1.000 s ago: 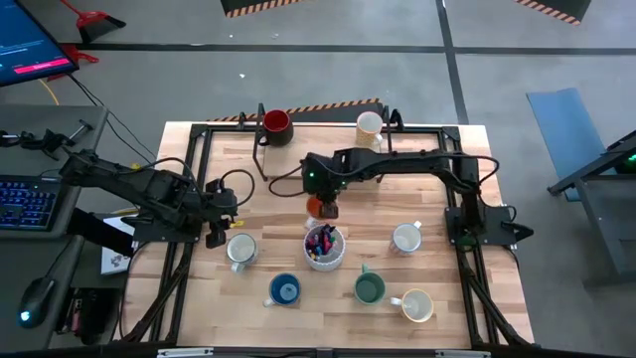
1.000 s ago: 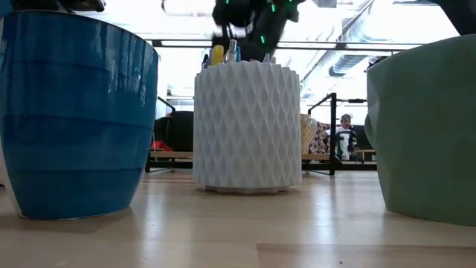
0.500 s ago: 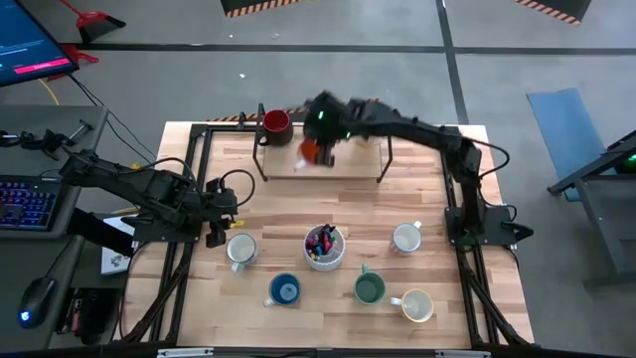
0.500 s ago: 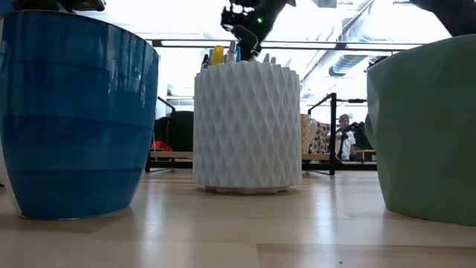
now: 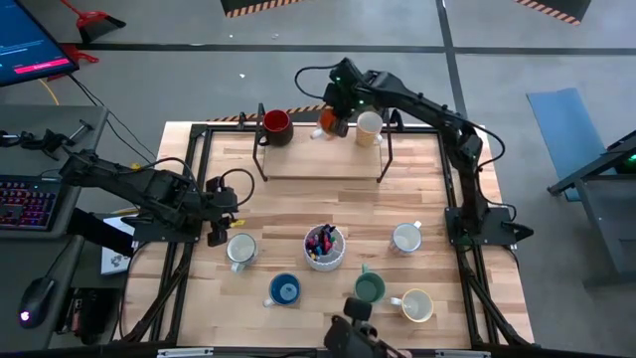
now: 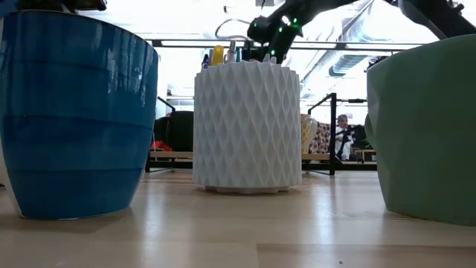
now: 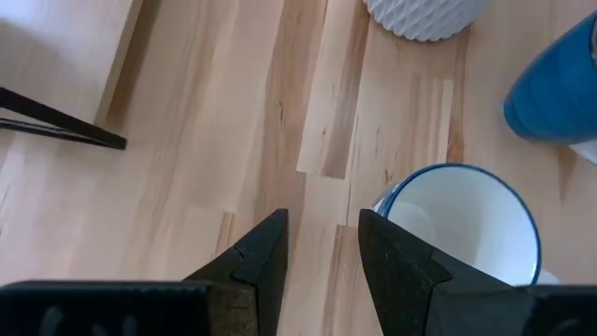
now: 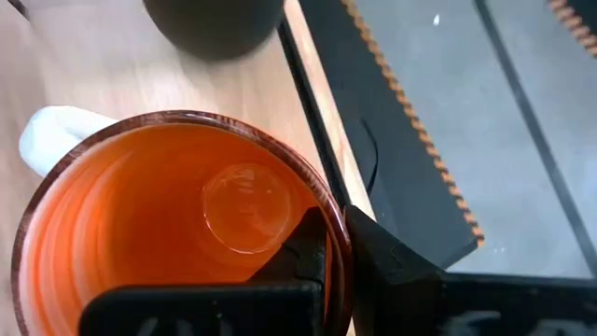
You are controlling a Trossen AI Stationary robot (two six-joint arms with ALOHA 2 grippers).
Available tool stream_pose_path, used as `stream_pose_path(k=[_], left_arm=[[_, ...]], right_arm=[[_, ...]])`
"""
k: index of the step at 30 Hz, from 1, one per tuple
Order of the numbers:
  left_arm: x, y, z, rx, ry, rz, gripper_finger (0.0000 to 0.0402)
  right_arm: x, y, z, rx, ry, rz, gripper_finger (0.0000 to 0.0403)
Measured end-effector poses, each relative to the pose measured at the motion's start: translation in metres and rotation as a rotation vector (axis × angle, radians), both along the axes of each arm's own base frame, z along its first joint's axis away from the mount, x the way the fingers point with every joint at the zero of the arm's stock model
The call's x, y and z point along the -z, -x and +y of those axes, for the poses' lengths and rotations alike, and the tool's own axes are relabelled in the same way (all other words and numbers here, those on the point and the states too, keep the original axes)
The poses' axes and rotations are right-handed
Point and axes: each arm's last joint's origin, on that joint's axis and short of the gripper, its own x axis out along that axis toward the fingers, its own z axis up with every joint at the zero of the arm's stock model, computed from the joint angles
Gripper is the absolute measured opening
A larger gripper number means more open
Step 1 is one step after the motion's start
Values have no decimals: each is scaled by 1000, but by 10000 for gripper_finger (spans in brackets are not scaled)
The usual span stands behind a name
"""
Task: Place coffee mugs
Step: Put the orange mug on the shelf
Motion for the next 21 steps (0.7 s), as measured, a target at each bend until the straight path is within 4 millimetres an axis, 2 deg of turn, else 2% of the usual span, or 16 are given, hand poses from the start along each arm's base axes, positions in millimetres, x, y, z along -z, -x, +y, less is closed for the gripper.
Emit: stream_pose_path(k=[6, 10, 21], left_arm=[[-1, -1, 0, -17, 14, -13, 119], [-1, -1, 0, -19, 15, -13, 119], [-1, -1, 0, -18, 15, -13, 120]], right_arm=[[28, -7, -12, 7, -31, 62, 0], [45, -2, -20, 33, -73, 143, 0], [49, 7, -30, 94, -78, 181, 0]])
